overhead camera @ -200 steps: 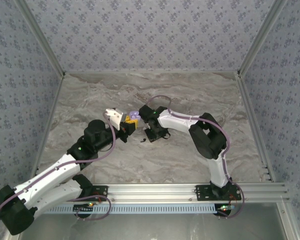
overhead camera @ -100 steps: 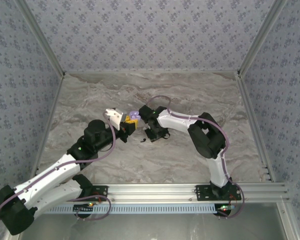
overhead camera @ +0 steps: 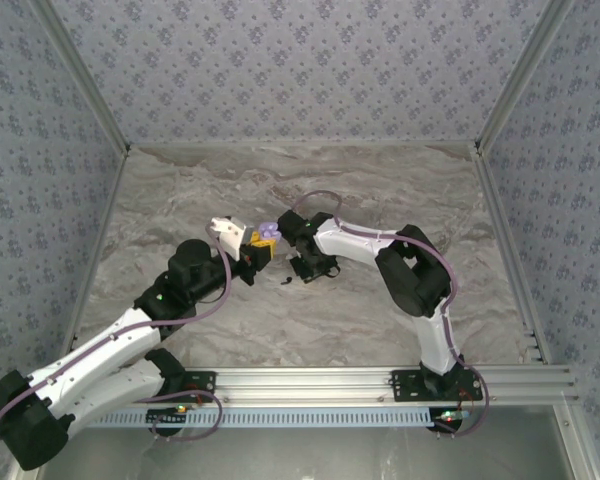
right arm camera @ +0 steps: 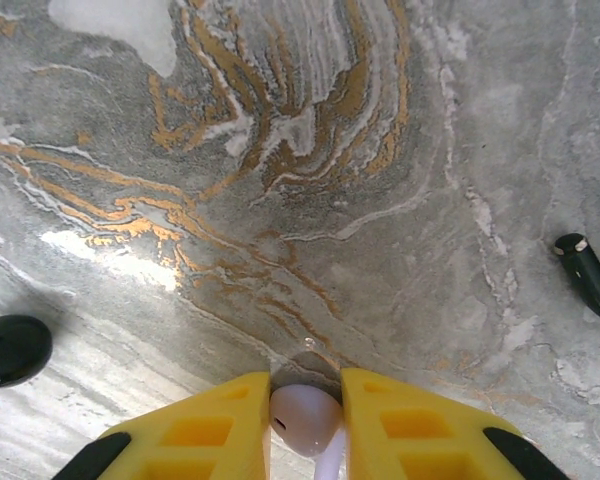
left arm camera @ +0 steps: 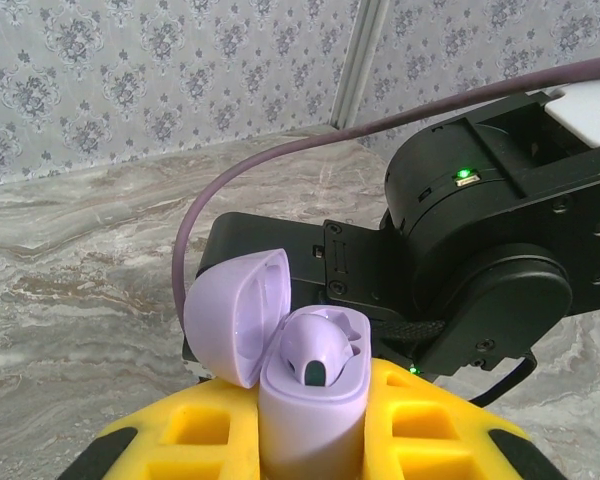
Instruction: Insert the wireless bluetooth earbuds into the charging case
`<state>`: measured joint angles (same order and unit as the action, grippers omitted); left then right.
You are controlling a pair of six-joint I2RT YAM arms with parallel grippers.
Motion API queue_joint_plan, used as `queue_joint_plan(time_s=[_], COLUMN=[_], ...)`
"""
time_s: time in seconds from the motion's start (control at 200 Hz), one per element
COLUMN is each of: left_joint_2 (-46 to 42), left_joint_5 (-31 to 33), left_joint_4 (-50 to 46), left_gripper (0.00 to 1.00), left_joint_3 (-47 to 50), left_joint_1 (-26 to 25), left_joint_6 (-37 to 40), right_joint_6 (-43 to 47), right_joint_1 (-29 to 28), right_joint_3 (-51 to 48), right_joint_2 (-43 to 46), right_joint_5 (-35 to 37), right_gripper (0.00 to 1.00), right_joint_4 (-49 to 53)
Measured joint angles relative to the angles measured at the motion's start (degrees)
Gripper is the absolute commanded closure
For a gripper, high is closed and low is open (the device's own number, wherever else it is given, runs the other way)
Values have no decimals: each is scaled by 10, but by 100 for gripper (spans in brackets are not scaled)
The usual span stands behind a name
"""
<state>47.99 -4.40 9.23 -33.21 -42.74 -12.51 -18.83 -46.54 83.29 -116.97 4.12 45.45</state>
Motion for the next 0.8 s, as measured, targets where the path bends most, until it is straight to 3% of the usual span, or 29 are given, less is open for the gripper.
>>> queue_joint_plan(time_s=[0.415,0.8], left_joint_2=[60,123], left_joint_5=[1,43], left_joint_4=[47,84], left_gripper=[89,89], left_joint_3=[26,47], left_joint_1=[0,0], left_joint_6=[-34,-83], right_joint_6=[-15,-42], right_joint_1=[57,116], right_joint_3=[-106,-198], right_joint_2=[83,199], right_joint_5=[-90,-198], right_gripper=[77,78], right_joint_4=[-94,-196])
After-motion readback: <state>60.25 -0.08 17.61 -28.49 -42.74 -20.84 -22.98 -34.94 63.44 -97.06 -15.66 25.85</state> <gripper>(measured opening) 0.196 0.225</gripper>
